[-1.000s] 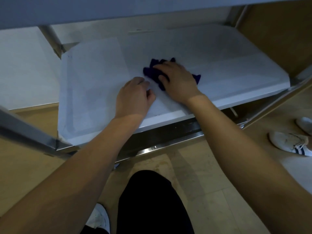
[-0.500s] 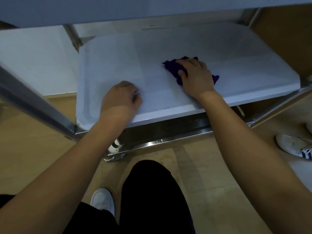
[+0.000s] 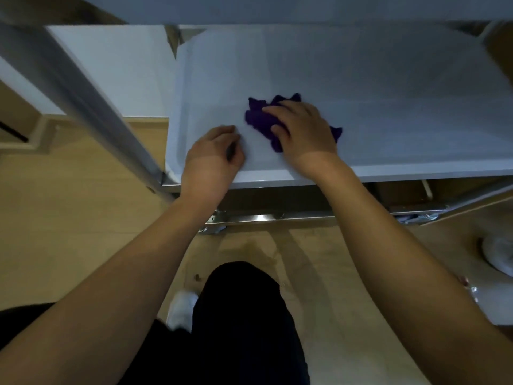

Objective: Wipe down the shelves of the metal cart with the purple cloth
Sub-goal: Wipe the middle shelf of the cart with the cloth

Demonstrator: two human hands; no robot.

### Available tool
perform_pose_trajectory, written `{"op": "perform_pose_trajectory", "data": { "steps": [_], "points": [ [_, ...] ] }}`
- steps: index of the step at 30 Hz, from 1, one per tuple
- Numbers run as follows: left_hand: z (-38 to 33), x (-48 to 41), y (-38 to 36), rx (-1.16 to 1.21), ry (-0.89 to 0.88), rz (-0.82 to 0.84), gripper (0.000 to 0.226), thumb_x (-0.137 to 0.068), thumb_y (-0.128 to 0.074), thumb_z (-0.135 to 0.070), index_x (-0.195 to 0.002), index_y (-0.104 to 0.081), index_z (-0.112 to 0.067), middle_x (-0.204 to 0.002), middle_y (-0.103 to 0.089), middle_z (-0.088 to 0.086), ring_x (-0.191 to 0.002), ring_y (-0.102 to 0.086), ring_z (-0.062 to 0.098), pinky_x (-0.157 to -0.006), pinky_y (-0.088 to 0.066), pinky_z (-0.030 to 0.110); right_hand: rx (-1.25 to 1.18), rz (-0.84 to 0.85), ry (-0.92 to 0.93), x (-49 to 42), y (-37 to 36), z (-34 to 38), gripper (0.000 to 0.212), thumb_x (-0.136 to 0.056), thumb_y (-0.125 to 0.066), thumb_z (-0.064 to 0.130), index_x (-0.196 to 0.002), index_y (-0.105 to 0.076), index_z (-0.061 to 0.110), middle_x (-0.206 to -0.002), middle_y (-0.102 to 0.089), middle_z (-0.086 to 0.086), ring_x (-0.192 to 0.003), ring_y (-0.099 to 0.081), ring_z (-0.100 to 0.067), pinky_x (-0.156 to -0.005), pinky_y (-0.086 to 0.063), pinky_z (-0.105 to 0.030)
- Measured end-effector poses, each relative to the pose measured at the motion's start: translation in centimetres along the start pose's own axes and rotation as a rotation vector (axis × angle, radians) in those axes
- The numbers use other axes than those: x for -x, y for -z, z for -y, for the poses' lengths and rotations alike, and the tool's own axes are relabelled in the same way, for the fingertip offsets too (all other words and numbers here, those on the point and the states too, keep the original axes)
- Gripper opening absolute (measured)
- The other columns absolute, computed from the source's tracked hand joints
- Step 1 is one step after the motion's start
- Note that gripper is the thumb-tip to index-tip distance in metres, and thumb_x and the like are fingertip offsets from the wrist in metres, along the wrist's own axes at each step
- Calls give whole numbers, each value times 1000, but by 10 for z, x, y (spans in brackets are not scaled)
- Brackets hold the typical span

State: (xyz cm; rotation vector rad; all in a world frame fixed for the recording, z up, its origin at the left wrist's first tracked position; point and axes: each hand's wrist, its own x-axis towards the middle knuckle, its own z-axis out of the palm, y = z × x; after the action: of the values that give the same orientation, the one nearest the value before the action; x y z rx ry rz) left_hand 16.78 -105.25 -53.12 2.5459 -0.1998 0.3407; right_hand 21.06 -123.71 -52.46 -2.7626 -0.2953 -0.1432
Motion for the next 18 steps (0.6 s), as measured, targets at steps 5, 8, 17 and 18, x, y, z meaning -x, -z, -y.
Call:
{"op": "perform_pose_trajectory", "data": {
  "steps": [5, 8, 17, 18],
  "points": [
    [2, -3, -1, 20, -28, 9, 28, -91, -58, -27, -108, -71, -9, -122, -64, 3, -106, -62, 19, -99, -46, 28, 61, -35, -207, 6, 4, 2, 43, -102, -37, 34, -145, -38, 31, -153, -35, 1, -140, -26, -31, -109, -31, -47],
    [9, -3, -3, 14, -76, -19, 29, -94, -54, -27, -110, -70, -9, -120, -64, 3, -105, -61, 18, -96, -39, 19, 80, -31, -124, 13, -7, 22, 43, -99, -41, 40, -142, -41, 33, -151, -37, 4, -138, -29, -30, -106, -32, -46],
    [14, -3, -1, 64, -171, -46, 31, -96, -49, -23, -112, -67, -4, -121, -63, 9, -105, -60, 22, -95, -38, 21, 137, -8, -183, 13, -7, 36, 49, -96, -43, 52, -142, -40, 36, -149, -39, 6, -137, -30, -28, -105, -33, -43],
    [14, -3, 0, 74, -169, -41, 31, -97, -49, -23, -113, -67, -4, -122, -63, 8, -107, -60, 21, -97, -38, 21, 147, -7, -192, 14, -7, 37, 48, -96, -43, 51, -141, -41, 35, -148, -40, 6, -136, -31, -28, -105, -34, -42]
  ]
}}
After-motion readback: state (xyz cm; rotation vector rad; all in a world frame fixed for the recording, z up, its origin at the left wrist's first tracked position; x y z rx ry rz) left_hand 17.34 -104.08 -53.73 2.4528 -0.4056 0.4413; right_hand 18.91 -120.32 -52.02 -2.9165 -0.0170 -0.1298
